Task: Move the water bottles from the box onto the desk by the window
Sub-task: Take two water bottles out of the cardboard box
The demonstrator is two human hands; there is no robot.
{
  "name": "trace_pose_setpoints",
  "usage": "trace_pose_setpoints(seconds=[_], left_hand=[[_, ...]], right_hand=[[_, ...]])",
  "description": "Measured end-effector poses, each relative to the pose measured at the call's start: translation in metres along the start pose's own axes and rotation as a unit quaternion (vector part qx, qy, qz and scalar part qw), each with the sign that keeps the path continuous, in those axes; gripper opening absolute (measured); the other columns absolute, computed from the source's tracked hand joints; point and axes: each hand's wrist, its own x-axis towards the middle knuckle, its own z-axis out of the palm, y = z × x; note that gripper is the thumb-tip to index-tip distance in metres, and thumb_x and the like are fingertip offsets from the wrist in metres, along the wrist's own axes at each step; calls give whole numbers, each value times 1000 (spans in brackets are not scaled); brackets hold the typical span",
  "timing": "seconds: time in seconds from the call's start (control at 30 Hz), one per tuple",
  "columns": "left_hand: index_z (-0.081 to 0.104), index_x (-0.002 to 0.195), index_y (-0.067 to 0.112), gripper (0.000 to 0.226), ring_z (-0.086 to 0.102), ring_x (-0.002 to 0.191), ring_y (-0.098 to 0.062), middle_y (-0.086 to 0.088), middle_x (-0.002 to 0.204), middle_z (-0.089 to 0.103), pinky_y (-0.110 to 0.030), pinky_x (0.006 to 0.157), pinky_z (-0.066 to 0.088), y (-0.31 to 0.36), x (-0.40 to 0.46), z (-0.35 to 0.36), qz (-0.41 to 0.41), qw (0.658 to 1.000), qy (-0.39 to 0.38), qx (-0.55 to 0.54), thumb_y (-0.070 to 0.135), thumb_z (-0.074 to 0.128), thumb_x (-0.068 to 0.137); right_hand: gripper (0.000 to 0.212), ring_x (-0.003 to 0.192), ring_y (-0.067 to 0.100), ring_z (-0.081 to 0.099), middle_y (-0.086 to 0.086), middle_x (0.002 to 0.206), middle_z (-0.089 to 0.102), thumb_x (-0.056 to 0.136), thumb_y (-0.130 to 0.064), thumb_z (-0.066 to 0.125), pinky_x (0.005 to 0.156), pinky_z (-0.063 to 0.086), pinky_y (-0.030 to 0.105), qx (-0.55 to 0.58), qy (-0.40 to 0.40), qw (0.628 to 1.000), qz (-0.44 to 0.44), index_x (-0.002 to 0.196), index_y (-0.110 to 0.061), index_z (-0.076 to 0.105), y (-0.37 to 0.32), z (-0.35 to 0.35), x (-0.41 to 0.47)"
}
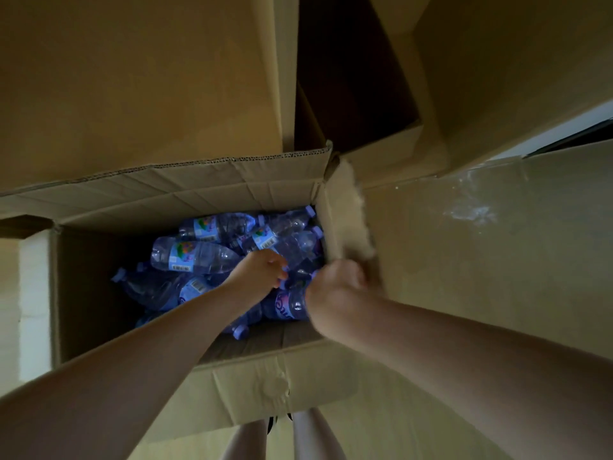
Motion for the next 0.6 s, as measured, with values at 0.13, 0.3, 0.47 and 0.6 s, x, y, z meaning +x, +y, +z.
trace_pose_setpoints(seconds=[0.13,0.3,0.47,0.6], left_hand=[[64,94,9,24,62,96,-29,-15,103,66,-41,87,50,6,7,9,6,995,-6,94,10,41,96],[58,118,8,29,57,109,-29,-11,120,60,-36,91,45,-25,8,15,9,954,-13,298,14,37,99],[58,119,9,29,58,112,-29,-12,120,62,-36,94,46,-76,0,1,-42,939,-26,342,18,40,98],[53,121,14,29,53,116,-29,-13,128,56,-38,100,42,-103,-13,-17,-75,931,-40,356,21,37,98]], right_hand=[[78,137,39,27,24,147,20,91,-28,61,96,45,48,241,125,957,107,148,3,16,52,32,-14],[63,121,35,49,20,137,41,95,-37,57,96,45,40,531,121,830,117,139,0,31,51,63,22],[40,111,37,58,19,124,56,99,-20,49,77,44,35,631,77,756,155,134,-3,39,38,58,40],[60,132,41,38,25,145,35,92,-7,53,105,34,42,611,103,746,244,144,6,25,32,38,33]])
